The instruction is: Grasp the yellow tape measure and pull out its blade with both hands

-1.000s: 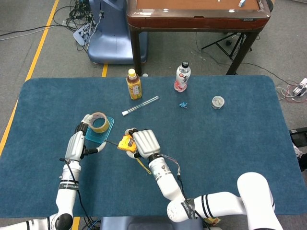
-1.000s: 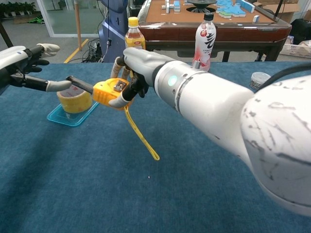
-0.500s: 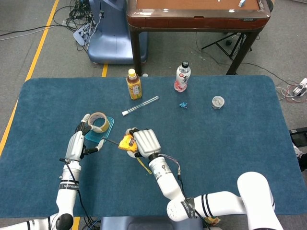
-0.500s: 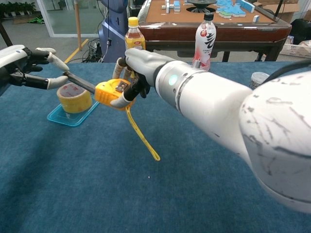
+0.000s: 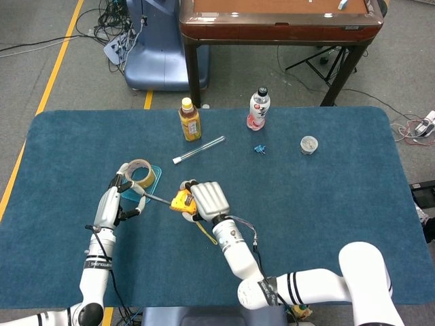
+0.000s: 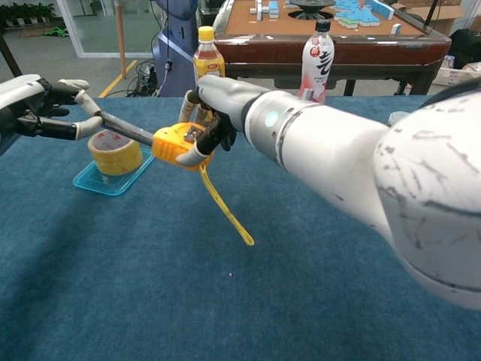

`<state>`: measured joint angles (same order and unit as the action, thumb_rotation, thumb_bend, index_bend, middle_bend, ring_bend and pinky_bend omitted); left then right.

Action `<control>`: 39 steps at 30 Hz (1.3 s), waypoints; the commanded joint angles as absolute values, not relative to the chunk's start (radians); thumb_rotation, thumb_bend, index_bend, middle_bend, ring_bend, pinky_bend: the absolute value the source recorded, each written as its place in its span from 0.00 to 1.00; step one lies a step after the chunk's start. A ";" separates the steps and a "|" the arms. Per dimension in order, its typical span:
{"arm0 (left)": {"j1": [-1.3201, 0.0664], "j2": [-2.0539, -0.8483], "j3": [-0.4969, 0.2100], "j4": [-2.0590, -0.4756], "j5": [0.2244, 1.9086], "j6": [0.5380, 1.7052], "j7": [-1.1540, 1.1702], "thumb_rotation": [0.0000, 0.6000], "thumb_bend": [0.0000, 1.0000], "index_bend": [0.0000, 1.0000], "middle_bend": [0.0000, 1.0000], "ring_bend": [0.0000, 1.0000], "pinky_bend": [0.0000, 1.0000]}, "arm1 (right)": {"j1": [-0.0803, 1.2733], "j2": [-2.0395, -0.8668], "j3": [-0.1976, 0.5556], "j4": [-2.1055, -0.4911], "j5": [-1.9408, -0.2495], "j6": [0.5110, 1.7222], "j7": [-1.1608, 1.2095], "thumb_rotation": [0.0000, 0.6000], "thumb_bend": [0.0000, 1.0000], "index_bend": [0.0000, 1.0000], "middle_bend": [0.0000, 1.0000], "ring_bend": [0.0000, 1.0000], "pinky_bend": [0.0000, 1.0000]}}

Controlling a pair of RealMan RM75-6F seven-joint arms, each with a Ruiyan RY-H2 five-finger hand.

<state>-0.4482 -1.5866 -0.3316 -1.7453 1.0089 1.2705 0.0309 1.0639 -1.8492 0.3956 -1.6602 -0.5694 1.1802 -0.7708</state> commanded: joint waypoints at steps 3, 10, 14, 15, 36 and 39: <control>-0.442 -1.565 -0.315 -1.749 1.020 1.249 0.015 1.00 0.40 0.56 0.03 0.00 0.00 | 1.064 -1.819 0.395 -1.683 -0.554 1.169 -0.776 1.00 0.77 0.71 0.72 0.67 0.40; -0.433 -1.532 -0.301 -1.747 1.035 1.240 0.008 1.00 0.41 0.55 0.03 0.00 0.00 | 1.047 -1.754 0.371 -1.712 -0.543 1.147 -0.769 1.00 0.77 0.72 0.73 0.67 0.40; -0.421 -1.521 -0.295 -1.744 1.054 1.244 -0.019 1.00 0.40 0.55 0.03 0.00 0.00 | 1.028 -1.718 0.347 -1.735 -0.558 1.135 -0.744 1.00 0.77 0.72 0.73 0.67 0.40; -0.419 -1.518 -0.294 -1.742 1.058 1.244 -0.026 1.00 0.40 0.55 0.03 0.00 0.00 | 1.023 -1.710 0.340 -1.739 -0.565 1.134 -0.739 1.00 0.77 0.72 0.73 0.67 0.40; -0.380 -1.458 -0.295 -1.626 1.122 1.198 -0.257 1.00 0.40 0.52 0.03 0.00 0.00 | 0.857 -1.492 0.192 -1.825 -0.721 1.079 -0.533 1.00 0.77 0.73 0.74 0.67 0.40; -0.373 -1.445 -0.291 -1.613 1.129 1.190 -0.281 1.00 0.40 0.52 0.03 0.00 0.00 | 0.830 -1.465 0.172 -1.838 -0.753 1.080 -0.502 1.00 0.77 0.73 0.74 0.67 0.40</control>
<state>-0.3768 -1.4494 -0.2924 -1.6189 1.1255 1.1928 -0.2745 0.8468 -1.4816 0.1860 -1.8285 -0.7341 1.0790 -0.5178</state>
